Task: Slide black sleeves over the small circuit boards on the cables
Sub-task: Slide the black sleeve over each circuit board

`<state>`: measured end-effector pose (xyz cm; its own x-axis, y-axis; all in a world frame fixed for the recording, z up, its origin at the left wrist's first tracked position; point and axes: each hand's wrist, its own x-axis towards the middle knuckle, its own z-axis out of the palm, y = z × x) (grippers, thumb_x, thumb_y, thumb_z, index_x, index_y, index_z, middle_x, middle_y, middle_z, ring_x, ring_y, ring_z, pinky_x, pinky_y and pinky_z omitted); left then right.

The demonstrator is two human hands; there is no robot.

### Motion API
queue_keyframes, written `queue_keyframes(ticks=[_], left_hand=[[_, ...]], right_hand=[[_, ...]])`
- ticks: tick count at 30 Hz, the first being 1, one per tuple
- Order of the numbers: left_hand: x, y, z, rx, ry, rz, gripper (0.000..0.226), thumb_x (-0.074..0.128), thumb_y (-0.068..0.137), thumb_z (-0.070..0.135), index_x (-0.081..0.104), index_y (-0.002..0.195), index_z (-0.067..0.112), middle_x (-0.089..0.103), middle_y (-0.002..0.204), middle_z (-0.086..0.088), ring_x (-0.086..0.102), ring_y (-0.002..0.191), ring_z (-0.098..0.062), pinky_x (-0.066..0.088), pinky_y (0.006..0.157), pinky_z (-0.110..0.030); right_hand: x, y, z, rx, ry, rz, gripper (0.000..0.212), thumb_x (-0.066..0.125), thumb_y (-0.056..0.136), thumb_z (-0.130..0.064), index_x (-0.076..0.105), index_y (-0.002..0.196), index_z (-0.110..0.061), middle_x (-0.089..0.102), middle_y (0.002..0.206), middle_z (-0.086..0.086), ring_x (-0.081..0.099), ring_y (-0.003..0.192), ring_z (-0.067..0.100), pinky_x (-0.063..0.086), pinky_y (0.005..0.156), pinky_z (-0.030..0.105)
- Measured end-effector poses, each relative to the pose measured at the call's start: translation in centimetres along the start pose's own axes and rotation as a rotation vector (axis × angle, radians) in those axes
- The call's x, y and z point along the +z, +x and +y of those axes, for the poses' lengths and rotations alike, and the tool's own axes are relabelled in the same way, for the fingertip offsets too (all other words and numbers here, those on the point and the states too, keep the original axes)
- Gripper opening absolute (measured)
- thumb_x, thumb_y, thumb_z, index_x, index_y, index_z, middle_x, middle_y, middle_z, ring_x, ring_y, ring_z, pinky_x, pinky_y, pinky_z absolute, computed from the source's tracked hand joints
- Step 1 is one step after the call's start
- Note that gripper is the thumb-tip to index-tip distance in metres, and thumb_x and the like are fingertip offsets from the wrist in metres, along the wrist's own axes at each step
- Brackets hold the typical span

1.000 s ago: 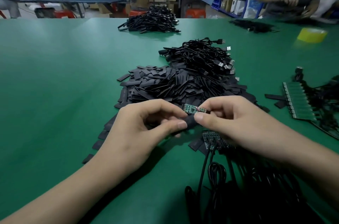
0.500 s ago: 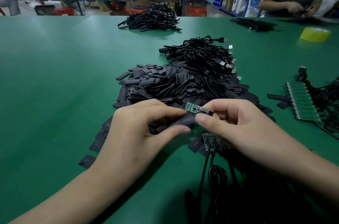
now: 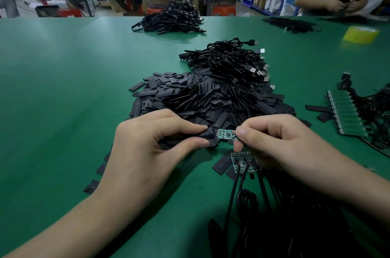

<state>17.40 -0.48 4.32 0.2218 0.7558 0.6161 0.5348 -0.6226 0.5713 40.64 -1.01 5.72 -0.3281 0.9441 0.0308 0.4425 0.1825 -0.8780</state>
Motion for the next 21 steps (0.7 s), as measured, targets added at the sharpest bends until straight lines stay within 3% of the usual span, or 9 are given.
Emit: queue_keyframes(ticks=[8, 12, 17, 21], left_hand=[[0.04, -0.15, -0.12, 0.009, -0.001, -0.045, 0.018, 0.082, 0.079, 0.035, 0.082, 0.092, 0.024, 0.07, 0.083, 0.017, 0.067, 0.078, -0.001, 0.046, 0.072, -0.011], [-0.04, -0.29, -0.2, 0.072, 0.057, -0.051, 0.018, 0.079, 0.08, 0.035, 0.082, 0.095, 0.025, 0.071, 0.089, 0.016, 0.068, 0.08, -0.002, 0.053, 0.07, -0.021], [-0.22, -0.42, -0.22, 0.202, 0.155, -0.058, 0.019, 0.075, 0.088, 0.034, 0.081, 0.102, 0.023, 0.07, 0.095, 0.013, 0.066, 0.074, -0.008, 0.055, 0.062, -0.028], [-0.23, -0.33, -0.15, 0.148, 0.107, -0.064, 0.021, 0.077, 0.084, 0.033, 0.081, 0.1, 0.02, 0.071, 0.093, 0.011, 0.066, 0.079, -0.001, 0.054, 0.07, -0.02]], right_hand=[[0.14, -0.25, -0.31, -0.027, -0.043, 0.0, 0.033, 0.055, 0.1, -0.051, 0.074, 0.083, -0.029, 0.032, 0.054, -0.005, 0.026, 0.048, 0.01, 0.022, 0.044, 0.02], [0.1, -0.2, -0.4, -0.006, -0.067, 0.002, 0.032, 0.054, 0.095, -0.052, 0.074, 0.083, -0.03, 0.033, 0.052, -0.007, 0.027, 0.046, 0.009, 0.022, 0.043, 0.017], [-0.02, -0.19, -0.66, 0.113, 0.212, -0.095, 0.033, 0.058, 0.088, -0.047, 0.075, 0.076, -0.021, 0.037, 0.053, -0.006, 0.032, 0.045, 0.009, 0.029, 0.044, 0.012], [0.03, -0.27, -0.6, 0.036, -0.033, -0.045, 0.031, 0.056, 0.093, -0.051, 0.075, 0.083, -0.029, 0.038, 0.051, -0.009, 0.031, 0.048, 0.01, 0.026, 0.045, 0.018]])
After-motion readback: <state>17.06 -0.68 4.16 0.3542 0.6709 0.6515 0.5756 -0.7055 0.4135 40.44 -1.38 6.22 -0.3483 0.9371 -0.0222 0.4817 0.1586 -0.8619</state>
